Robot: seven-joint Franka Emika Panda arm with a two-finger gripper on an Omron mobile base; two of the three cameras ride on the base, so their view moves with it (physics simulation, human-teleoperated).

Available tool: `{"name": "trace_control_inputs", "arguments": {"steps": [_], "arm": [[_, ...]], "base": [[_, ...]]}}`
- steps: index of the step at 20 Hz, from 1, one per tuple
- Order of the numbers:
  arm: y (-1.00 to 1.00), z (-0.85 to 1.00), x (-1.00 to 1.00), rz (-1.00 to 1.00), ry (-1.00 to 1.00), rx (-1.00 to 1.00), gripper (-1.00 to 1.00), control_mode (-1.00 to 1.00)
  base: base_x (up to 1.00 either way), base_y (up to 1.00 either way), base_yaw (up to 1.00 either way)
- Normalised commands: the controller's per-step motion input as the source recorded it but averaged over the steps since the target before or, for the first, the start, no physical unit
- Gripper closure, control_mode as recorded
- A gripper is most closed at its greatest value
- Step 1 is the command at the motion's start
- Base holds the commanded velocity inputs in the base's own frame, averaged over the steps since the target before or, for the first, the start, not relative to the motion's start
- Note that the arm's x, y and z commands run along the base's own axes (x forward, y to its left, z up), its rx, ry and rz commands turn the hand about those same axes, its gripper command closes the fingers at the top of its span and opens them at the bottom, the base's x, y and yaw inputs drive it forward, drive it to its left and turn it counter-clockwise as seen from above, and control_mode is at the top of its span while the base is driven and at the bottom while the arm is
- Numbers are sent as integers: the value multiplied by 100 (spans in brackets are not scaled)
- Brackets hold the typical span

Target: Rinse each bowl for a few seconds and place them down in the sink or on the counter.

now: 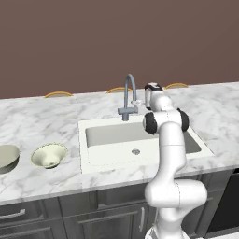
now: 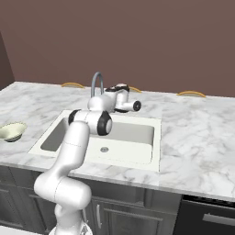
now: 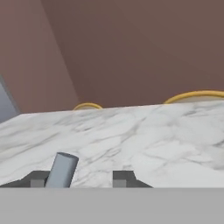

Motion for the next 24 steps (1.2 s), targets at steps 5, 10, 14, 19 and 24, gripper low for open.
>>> {"name": "trace_control_inputs", "arguments": {"steps": [5, 10, 14, 19, 24], "arm": [[-54, -47, 12, 0, 5, 0, 100, -100], [-54, -54, 4, 0, 6, 0, 100, -100], [-36, -74, 0, 0, 9, -3, 100, -100], [-24, -89, 0, 0, 13, -6, 100, -100], [-25, -74, 0, 0, 12, -5, 100, -100]], "base": [[0, 0, 0], [0, 0, 0], [0, 0, 0], [0, 0, 0], [0, 0, 0]]}}
